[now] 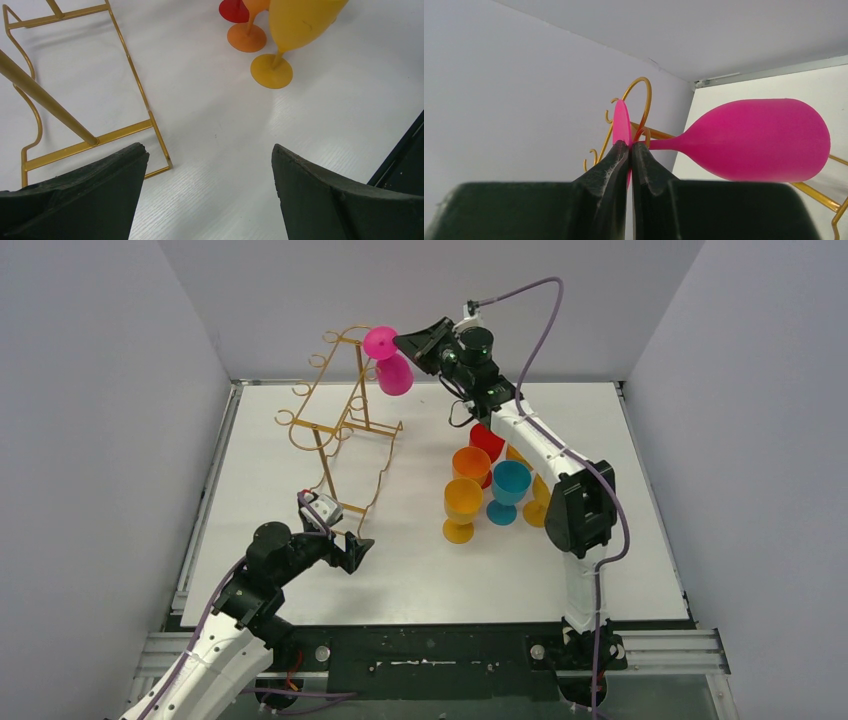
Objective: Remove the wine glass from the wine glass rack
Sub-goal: Pick up the wine glass from the wine rack.
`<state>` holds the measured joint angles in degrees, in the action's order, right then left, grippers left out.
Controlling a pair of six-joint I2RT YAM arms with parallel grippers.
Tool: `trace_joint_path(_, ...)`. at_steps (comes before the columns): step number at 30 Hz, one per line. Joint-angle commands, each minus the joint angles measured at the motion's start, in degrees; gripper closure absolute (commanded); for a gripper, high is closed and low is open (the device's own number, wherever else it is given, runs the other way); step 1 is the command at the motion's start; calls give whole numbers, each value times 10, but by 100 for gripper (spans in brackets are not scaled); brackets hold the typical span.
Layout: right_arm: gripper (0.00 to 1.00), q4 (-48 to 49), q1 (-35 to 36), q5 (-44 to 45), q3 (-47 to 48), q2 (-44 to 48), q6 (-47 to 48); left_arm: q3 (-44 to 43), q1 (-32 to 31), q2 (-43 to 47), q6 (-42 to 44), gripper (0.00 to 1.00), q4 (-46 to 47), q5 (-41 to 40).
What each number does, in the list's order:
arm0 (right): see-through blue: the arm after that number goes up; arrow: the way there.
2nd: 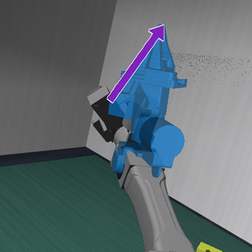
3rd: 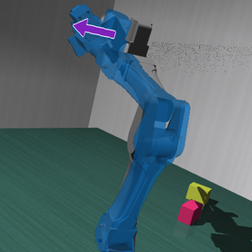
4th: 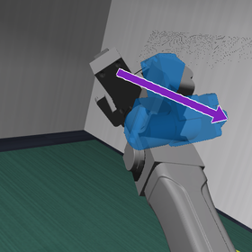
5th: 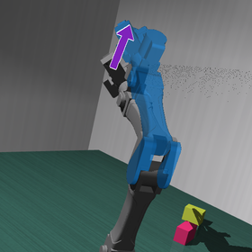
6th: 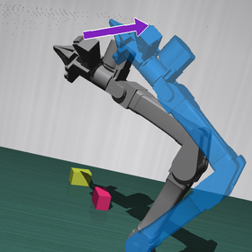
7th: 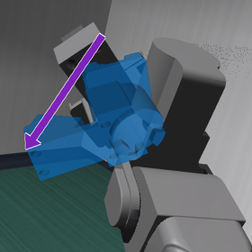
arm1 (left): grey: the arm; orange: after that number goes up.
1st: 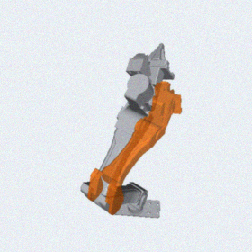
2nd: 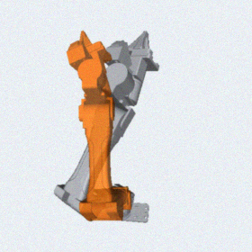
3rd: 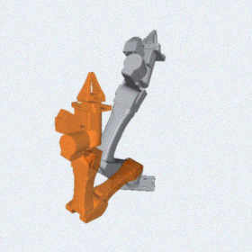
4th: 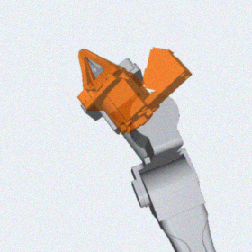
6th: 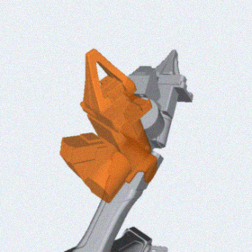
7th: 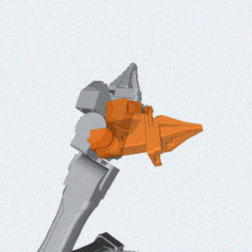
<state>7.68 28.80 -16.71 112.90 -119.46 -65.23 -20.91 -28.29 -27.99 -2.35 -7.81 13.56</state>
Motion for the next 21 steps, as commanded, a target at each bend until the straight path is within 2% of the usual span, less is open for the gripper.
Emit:
trace_joint_path(1, 100, 53, -5, 10, -17, 55, -39, -18, 1, -2, 1, 8, 27, 3)
trace_joint_path(21, 100, 109, -23, 0, -84, 81, -79, -21, 1, -17, -2, 10, 26, -5)
